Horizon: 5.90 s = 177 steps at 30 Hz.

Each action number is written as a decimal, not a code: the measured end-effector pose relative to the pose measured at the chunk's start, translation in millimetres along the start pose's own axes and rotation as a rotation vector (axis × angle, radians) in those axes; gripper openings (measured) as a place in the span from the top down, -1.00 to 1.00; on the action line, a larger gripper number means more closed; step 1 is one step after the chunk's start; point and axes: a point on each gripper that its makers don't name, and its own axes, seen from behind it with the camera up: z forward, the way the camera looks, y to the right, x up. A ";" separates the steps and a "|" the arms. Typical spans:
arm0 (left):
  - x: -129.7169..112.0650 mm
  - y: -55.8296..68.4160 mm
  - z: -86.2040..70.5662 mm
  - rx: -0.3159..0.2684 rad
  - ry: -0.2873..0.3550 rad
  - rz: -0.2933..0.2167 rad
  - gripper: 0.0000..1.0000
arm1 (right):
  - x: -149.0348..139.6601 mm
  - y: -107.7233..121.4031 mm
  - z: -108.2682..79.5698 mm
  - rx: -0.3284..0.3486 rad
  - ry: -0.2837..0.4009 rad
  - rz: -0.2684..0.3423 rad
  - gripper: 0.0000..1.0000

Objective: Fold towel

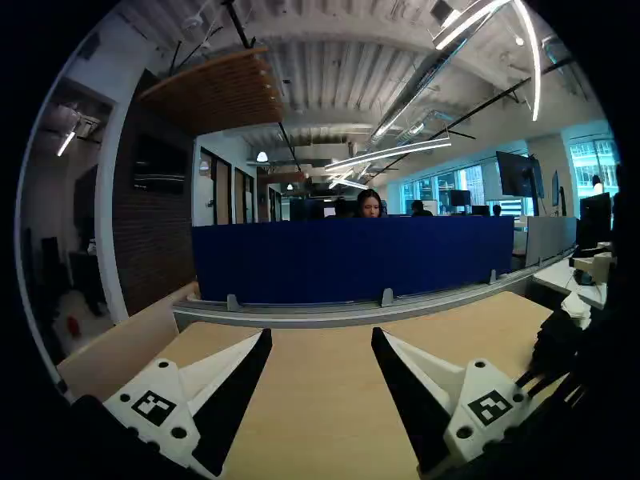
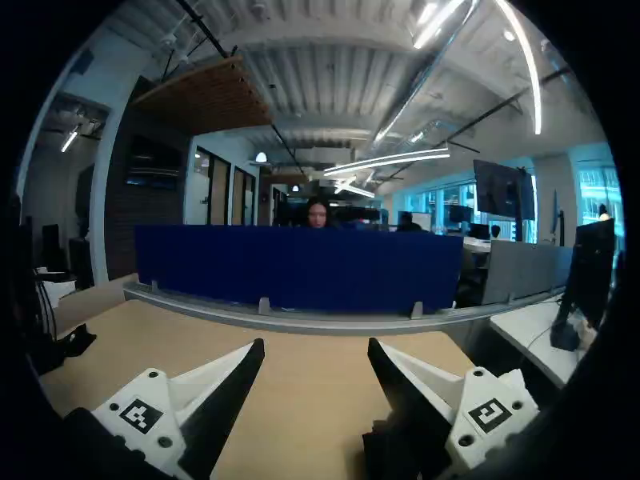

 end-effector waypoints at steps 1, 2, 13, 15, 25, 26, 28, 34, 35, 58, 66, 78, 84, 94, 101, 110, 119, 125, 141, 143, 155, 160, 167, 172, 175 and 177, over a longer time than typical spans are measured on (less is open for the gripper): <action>-2.7 -0.4 0.4 0.002 0.003 0.010 -0.84 | -1.4 -0.7 0.0 -0.001 -0.003 0.002 -1.00; -5.0 -0.7 0.8 0.004 0.005 0.018 -0.84 | -2.7 -1.4 0.0 -0.001 -0.006 0.003 -1.00; -42.7 -10.5 2.8 0.026 0.033 0.034 -0.84 | -6.2 -15.6 0.0 0.003 0.000 0.030 -1.00; -49.7 -12.5 3.1 0.028 0.038 0.031 -0.84 | -8.2 -17.0 0.6 0.003 0.002 0.033 -1.00; -94.1 -23.1 4.9 0.030 0.066 0.026 -0.84 | -24.7 -31.5 5.8 0.009 0.010 0.031 -1.00; -99.8 -24.3 5.2 0.030 0.068 0.025 -0.85 | -26.8 -33.0 6.6 0.009 0.011 0.031 -1.00; -111.3 -26.7 6.3 0.032 0.069 0.022 -0.85 | -32.2 -35.7 8.5 0.008 0.011 0.029 -1.00; -140.1 -33.2 10.3 0.036 0.073 0.001 -0.85 | -48.1 -42.4 15.0 0.008 0.013 0.016 -1.00; -144.0 -34.3 11.1 0.037 0.074 -0.004 -0.84 | -50.9 -43.4 16.5 0.008 0.014 0.013 -1.00; -178.8 -40.9 20.0 0.052 0.080 -0.036 -0.85 | -60.8 -48.3 27.4 0.015 0.024 -0.009 -1.00; -181.5 -38.2 22.4 0.046 0.074 -0.041 -0.85 | -63.3 -43.4 25.3 0.011 0.026 -0.005 -1.00; -181.8 -36.3 20.1 0.045 0.072 -0.041 -0.85 | -59.3 -38.3 24.2 0.012 0.041 0.004 -1.00; -181.6 -37.1 20.0 0.045 0.071 -0.039 -0.85 | -47.1 -31.7 24.2 0.007 0.066 0.016 -1.00; -181.4 -36.7 20.0 0.045 0.071 -0.040 -0.85 | -51.3 -10.1 28.8 -0.023 0.092 0.031 -1.00; -181.8 -36.6 20.7 0.045 0.071 -0.040 -0.85 | -76.1 9.2 32.8 -0.043 0.087 0.060 -1.00; -182.0 -36.3 20.5 0.045 0.071 -0.041 -0.85 | -121.0 24.5 39.2 -0.066 0.085 0.072 -1.00; -181.8 -36.1 20.4 0.045 0.071 -0.041 -0.85 | -165.5 16.4 54.4 -0.037 0.077 0.049 -1.00; -181.5 -36.4 20.7 0.045 0.071 -0.040 -0.85 | -180.2 17.6 59.7 -0.038 0.074 0.063 -1.00; -181.6 -36.0 20.9 0.045 0.071 -0.041 -0.85 | -195.2 23.3 62.7 -0.082 0.073 0.049 -1.00; -181.6 -36.2 21.0 0.045 0.071 -0.041 -0.85 | -195.2 20.3 63.0 -0.076 0.072 0.042 -1.00; -181.2 -35.9 21.9 0.045 0.071 -0.041 -0.85 | -191.2 12.9 64.7 -0.075 0.078 0.037 -1.00; -181.1 -36.5 21.5 0.045 0.071 -0.041 -0.85 | -190.8 12.9 64.5 -0.078 0.086 0.036 -1.00; -181.0 -36.1 21.2 0.045 0.071 -0.041 -0.85 | -190.5 12.6 64.4 -0.072 0.104 0.036 -1.00; -181.0 -35.9 21.1 0.045 0.071 -0.041 -0.85 | -189.8 12.3 63.7 -0.069 0.110 0.036 -1.00; -181.0 -35.9 21.1 0.045 0.071 -0.041 -0.86 | -189.7 11.9 63.5 -0.069 0.111 0.036 -1.00; -181.0 -35.8 21.1 0.045 0.071 -0.041 -0.86 | -189.9 11.1 63.2 -0.067 0.111 0.036 -1.00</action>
